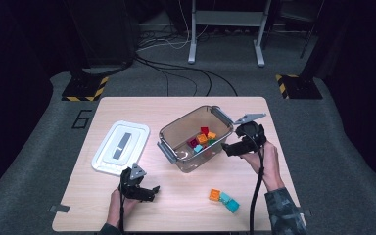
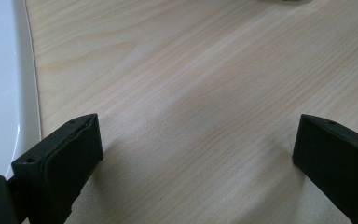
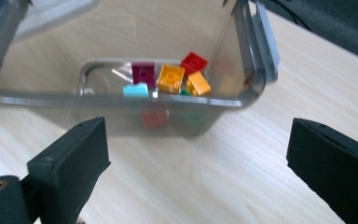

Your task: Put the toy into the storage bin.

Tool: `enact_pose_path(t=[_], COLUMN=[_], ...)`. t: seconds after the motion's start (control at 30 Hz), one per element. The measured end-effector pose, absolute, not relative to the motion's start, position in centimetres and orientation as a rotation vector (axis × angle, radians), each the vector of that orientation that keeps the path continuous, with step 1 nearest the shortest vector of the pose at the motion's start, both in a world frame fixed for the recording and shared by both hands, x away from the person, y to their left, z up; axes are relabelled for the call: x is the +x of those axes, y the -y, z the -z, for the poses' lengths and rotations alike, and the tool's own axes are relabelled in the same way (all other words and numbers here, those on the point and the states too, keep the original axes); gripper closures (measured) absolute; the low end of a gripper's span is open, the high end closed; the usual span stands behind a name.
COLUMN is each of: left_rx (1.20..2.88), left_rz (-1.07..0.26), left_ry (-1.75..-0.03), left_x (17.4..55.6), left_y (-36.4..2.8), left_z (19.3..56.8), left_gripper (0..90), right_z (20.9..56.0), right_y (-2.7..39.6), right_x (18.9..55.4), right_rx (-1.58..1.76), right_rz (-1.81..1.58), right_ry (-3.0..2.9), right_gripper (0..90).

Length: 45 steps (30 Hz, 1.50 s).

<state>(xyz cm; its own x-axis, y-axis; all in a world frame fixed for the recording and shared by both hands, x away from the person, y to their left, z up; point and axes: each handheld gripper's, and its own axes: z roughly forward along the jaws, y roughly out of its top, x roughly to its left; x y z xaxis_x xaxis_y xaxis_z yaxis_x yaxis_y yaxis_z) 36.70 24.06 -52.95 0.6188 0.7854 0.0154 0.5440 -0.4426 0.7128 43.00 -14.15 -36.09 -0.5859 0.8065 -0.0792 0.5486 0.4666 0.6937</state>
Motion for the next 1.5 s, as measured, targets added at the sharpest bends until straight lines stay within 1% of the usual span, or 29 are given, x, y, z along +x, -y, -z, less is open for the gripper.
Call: enact_pose_path(t=[0.4,0.93,1.5], left_rx=[2.151,2.150,2.146], left_rz=[-0.447,-0.447,-0.449], left_ry=[-1.048,-1.049,-1.054], left_x=[36.6,36.6,36.6], left_y=[-24.0,-24.0,-24.0], left_z=[53.0,53.0,53.0], left_gripper=[1.3,1.3,1.2], right_z=[39.0,43.0,46.3], right_y=[15.9,17.1,16.6], right_x=[40.4,37.3,34.3], right_rx=[1.201,1.261,1.237], right_rz=[-0.841,-0.832,-0.816], right_ry=[-2.340,-2.358,-2.440], right_gripper=[0.0,0.0,0.0])
